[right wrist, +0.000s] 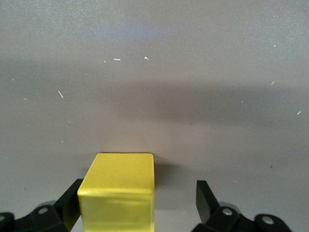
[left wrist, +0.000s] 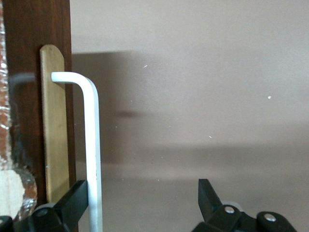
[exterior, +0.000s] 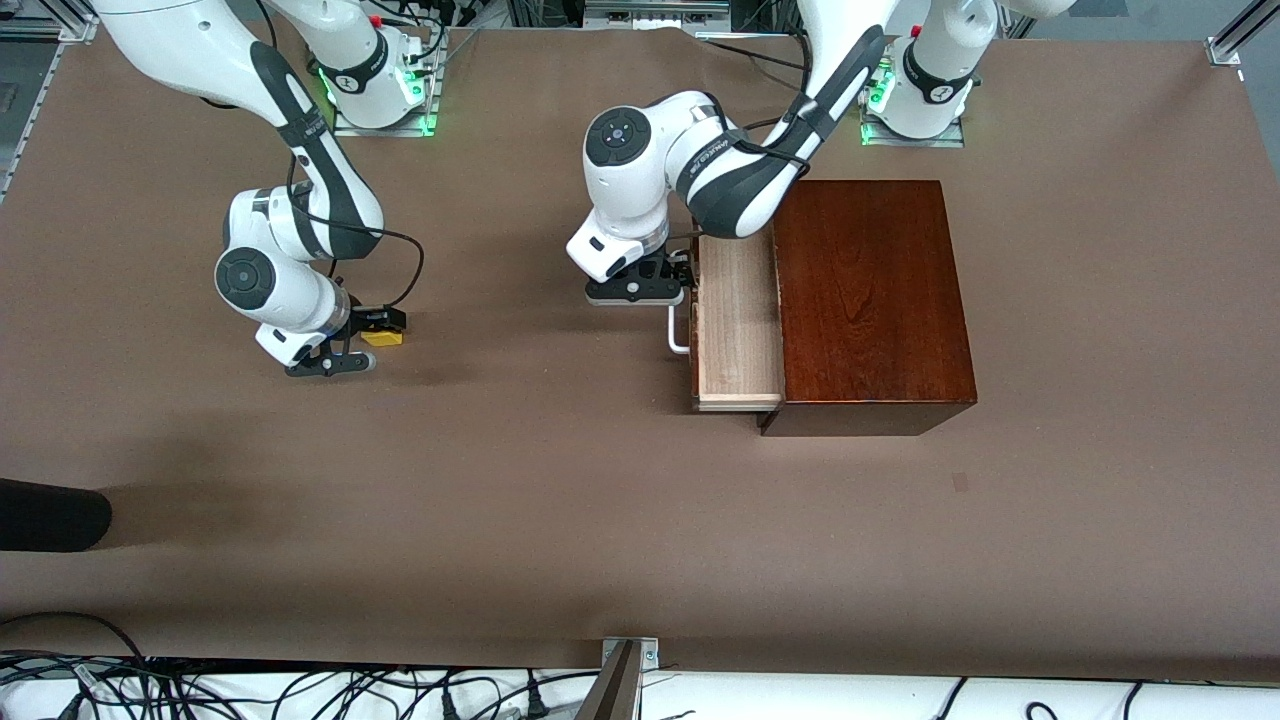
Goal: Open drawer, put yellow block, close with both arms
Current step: 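Pull the drawer open with the left gripper while the right gripper grasps the cube, then lift the yellow cube with the right gripper while the left gripper withdraws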
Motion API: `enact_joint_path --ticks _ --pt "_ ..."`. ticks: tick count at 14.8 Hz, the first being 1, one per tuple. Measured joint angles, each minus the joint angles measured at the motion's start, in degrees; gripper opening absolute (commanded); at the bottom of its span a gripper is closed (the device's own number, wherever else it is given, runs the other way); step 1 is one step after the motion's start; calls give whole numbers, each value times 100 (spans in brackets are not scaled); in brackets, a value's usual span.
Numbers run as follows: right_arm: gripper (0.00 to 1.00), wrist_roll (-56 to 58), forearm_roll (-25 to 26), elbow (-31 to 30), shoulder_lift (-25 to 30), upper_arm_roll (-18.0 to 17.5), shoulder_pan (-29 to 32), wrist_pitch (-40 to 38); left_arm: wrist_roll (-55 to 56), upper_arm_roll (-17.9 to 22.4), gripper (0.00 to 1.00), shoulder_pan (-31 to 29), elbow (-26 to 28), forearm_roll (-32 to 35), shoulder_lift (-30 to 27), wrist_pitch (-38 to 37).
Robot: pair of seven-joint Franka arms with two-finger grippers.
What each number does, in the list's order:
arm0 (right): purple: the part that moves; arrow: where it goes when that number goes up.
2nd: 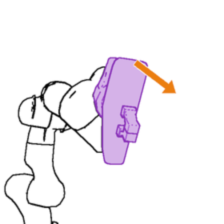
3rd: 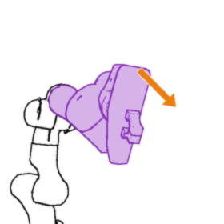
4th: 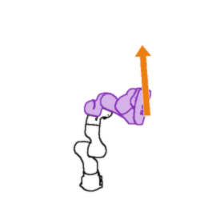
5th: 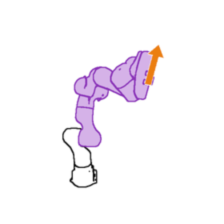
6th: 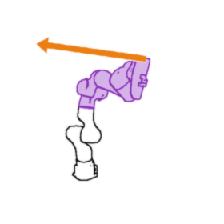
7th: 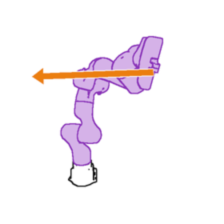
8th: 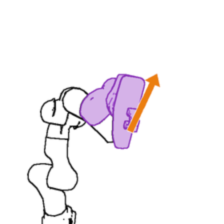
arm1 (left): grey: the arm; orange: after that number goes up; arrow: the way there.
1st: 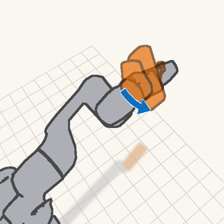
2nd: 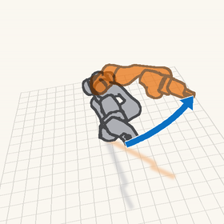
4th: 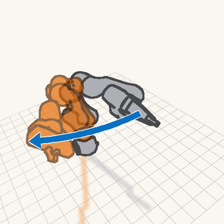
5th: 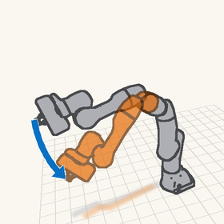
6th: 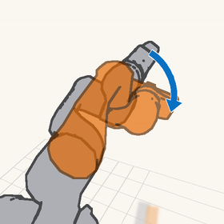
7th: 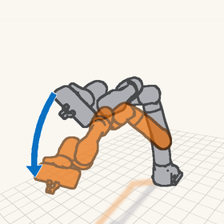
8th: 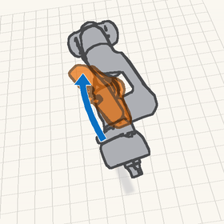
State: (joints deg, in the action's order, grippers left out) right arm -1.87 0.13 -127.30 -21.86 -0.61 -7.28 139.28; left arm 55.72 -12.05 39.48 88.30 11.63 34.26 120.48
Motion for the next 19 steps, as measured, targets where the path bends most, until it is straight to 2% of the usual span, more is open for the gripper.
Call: enact_joint_path --ticks 2,4,6,7,9,11,15,17,19 --pt "97 -8 0 0 0 -7 -5 5 0 -3 100 14 -69 -36 0 7" --pt "86 -11 0 0 0 -9 -7 8 -14 0 100 0 -165 -37 -21 -56" --pt "74 -12 0 -1 0 -20 -8 10 -216 21 100 -68 -280 -37 -148 -474" --pt "65 -13 -1 -1 0 -30 -9 18 -454 31 100 -158 -347 -37 -261 -763" --pt "23 -15 -1 -5 0 -45 -11 60 -1018 48 100 -441 -499 -37 -536 -1423" --pt "2 -15 -1 -8 -1 -69 -12 82 -1638 61 100 -843 -666 -37 -844 -2029" --pt "0 32 0 109 72 -258 -18 36 -3019 76 100 -1798 -774 -45 -1429 -2664" --pt "0 31 0 555 208 -515 -27 -680 -3803 79 100 -2402 -778 -177 -1693 -2869" --pt "0 27 2 1428 338 -750 -89 -1816 -4393 82 100 -3008 -780 -417 -1926 -3113"
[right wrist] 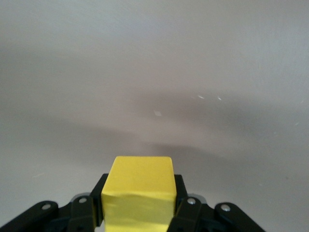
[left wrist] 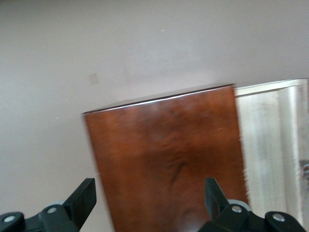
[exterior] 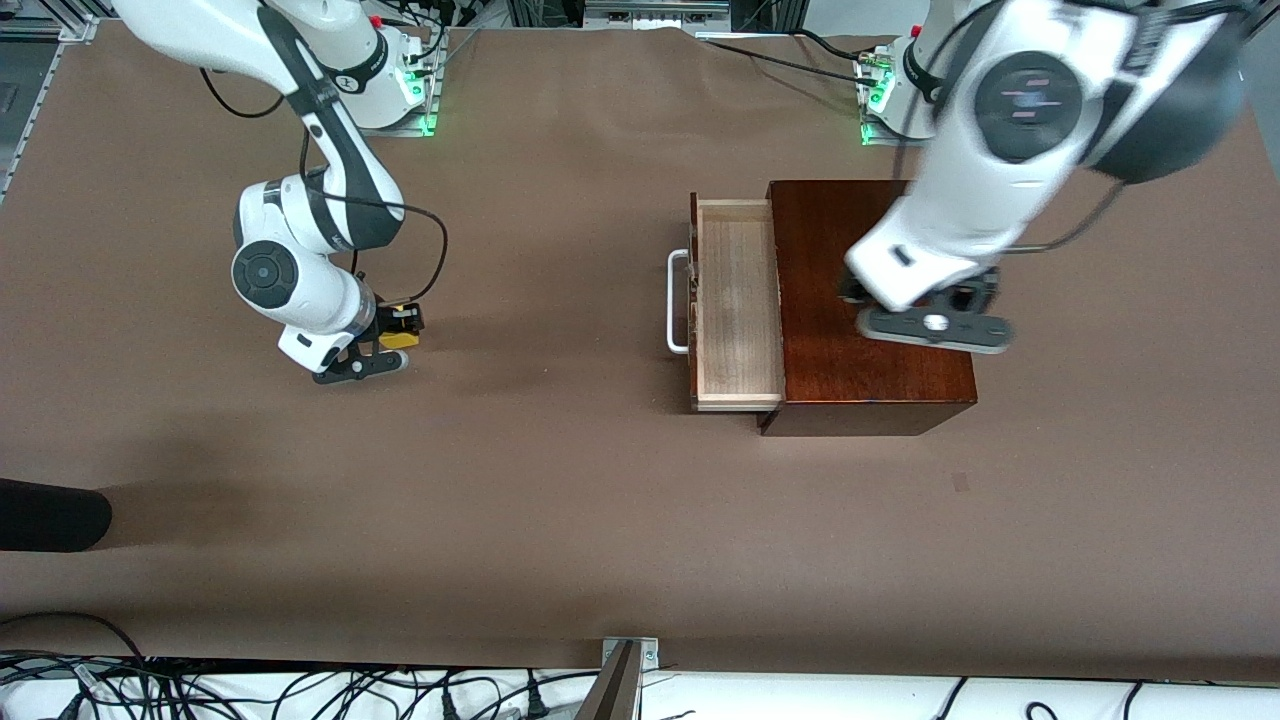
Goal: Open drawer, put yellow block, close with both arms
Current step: 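Lift the yellow cube with the right gripper while the left gripper withdraws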
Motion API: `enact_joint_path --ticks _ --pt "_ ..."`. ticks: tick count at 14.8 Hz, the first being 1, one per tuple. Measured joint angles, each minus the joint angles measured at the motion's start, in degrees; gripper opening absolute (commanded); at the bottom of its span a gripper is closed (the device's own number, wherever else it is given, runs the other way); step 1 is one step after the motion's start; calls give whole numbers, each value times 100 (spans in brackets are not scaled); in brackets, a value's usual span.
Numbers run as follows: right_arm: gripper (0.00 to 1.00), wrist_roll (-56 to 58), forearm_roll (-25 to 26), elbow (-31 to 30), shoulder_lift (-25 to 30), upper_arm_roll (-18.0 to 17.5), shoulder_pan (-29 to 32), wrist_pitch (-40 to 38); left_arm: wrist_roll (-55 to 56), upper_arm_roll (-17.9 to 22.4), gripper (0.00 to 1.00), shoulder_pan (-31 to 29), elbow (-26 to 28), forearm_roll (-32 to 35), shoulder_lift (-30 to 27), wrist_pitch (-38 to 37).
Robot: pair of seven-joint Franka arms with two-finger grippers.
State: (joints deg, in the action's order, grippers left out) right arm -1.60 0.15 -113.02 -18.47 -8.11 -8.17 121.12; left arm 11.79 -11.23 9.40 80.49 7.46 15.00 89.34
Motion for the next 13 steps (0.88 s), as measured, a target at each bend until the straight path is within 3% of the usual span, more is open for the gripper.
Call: enact_joint_path --ticks 4,10,13 --pt "0 24 -11 1894 30 -96 -543 -1644 -495 37 100 -761 49 -153 -369 -309" --pt "0 21 -6 3069 -424 -126 -1982 -1751 -707 471 100 -864 924 -664 -1160 199" --pt "0 64 313 3621 -870 -132 -2636 -1718 -722 538 100 -878 1315 -683 -1352 438"
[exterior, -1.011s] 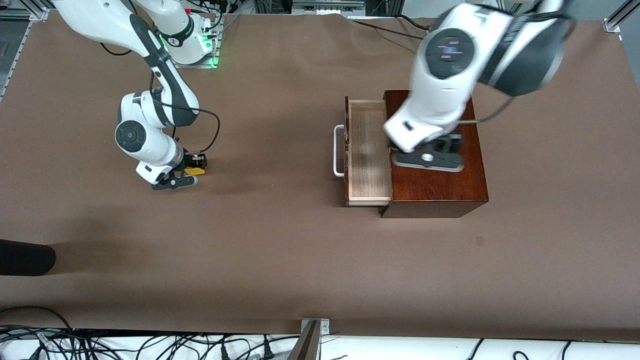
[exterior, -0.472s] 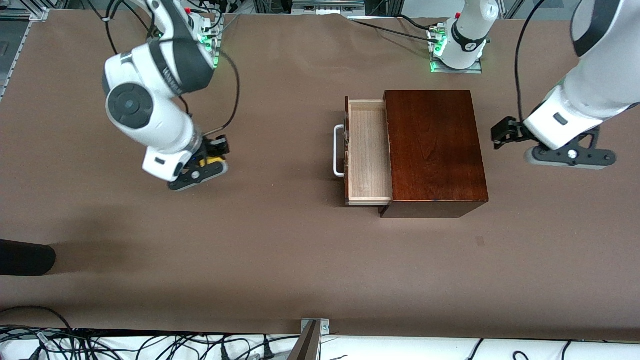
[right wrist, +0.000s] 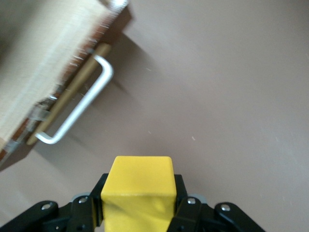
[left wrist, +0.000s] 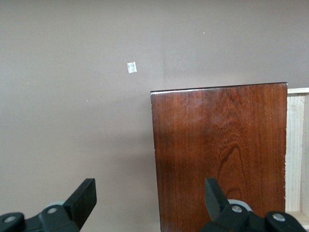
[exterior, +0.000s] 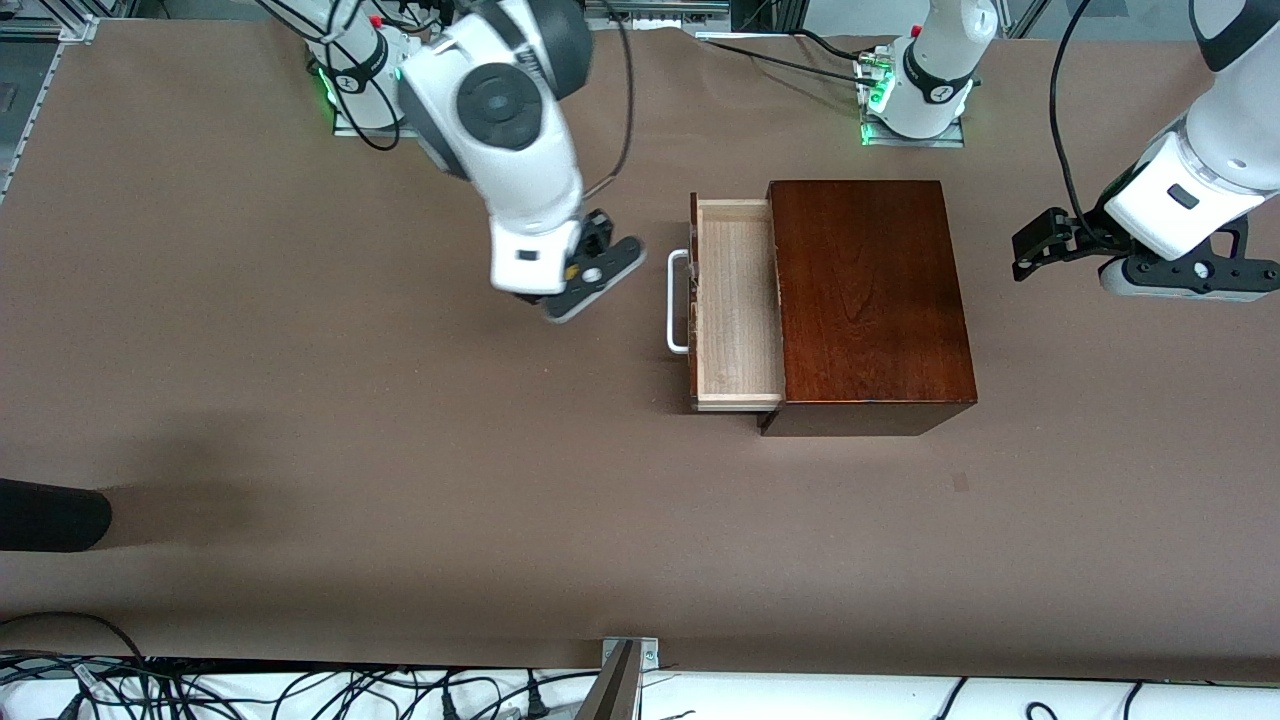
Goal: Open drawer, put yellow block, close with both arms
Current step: 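Lift the yellow cube with the right gripper while the left gripper withdraws, then carry the yellow cube over the open drawer with the right gripper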
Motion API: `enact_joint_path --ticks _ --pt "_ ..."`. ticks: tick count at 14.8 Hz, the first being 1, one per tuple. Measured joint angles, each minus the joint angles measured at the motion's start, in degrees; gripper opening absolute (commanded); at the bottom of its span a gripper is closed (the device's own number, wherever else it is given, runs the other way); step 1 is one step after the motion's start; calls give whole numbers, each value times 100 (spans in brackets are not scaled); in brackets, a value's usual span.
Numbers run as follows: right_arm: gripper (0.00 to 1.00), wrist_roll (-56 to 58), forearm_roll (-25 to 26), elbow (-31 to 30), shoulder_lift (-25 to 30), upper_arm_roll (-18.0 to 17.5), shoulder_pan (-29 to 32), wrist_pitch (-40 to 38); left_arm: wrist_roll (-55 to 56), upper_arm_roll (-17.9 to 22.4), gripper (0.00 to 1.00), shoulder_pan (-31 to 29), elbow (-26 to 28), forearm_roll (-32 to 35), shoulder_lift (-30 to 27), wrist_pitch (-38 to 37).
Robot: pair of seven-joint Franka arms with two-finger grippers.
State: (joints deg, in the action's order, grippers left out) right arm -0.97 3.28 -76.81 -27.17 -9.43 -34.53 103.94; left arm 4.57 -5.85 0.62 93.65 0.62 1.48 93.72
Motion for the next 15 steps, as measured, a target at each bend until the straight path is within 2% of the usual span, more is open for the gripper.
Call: enact_joint_path --ticks 2,5,11,15 --pt "0 18 376 519 -365 -1 -521 23 -50 51 100 -5 217 0 -152 -18" --pt "0 18 591 1124 -830 26 -1205 51 -59 69 100 -12 316 0 -248 -31" --pt "0 206 1237 1317 -1232 40 -1956 533 -59 72 100 -18 323 0 -246 -29" --pt "0 853 1365 1321 -1505 49 -2168 590 -59 39 100 -12 323 0 -246 -26"
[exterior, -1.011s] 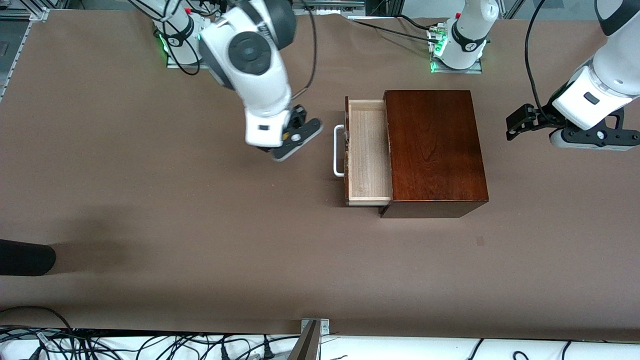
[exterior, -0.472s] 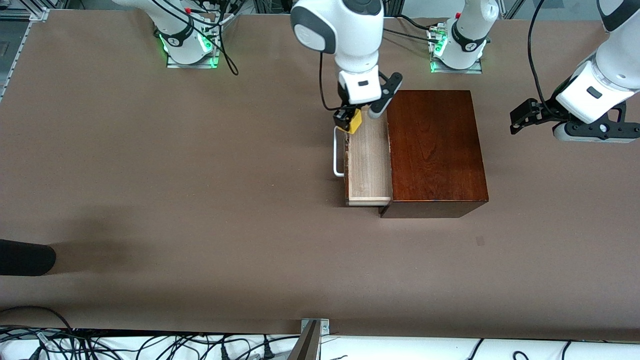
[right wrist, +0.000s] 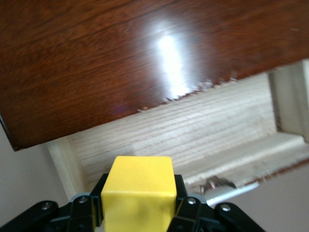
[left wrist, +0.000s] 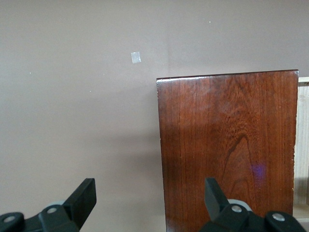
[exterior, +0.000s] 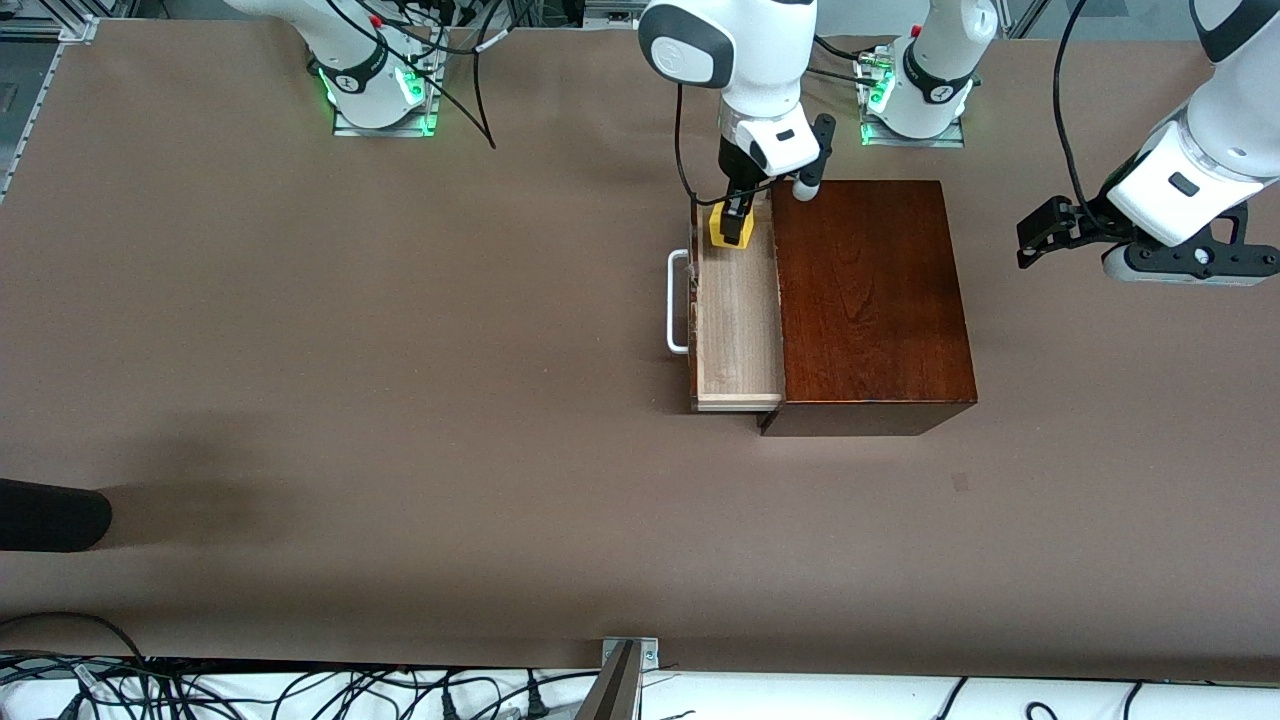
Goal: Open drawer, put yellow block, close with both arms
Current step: 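Carry the yellow cube over the open drawer with the right gripper, then lower the cube into the drawer and open the right gripper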
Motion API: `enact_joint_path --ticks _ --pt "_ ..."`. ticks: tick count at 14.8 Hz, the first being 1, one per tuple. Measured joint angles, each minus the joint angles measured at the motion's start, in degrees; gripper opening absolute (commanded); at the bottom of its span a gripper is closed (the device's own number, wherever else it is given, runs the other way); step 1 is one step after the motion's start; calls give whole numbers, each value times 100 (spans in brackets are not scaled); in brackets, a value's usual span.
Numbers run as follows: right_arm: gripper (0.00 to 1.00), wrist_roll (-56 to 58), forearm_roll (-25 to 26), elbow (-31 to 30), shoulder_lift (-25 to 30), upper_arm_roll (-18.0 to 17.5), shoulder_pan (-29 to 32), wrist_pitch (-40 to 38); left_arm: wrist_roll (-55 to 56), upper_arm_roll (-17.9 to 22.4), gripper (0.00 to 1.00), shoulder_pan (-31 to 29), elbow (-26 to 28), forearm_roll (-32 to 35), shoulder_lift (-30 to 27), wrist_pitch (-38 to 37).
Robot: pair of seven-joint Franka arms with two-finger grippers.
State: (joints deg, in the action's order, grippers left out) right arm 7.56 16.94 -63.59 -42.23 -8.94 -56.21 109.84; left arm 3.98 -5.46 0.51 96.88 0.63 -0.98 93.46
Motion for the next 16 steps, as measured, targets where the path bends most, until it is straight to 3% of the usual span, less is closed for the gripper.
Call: enact_joint_path --ticks 16 --pt "0 934 1 19 -607 86 4 346 -6 -34 100 16 -8 0 -6 0"
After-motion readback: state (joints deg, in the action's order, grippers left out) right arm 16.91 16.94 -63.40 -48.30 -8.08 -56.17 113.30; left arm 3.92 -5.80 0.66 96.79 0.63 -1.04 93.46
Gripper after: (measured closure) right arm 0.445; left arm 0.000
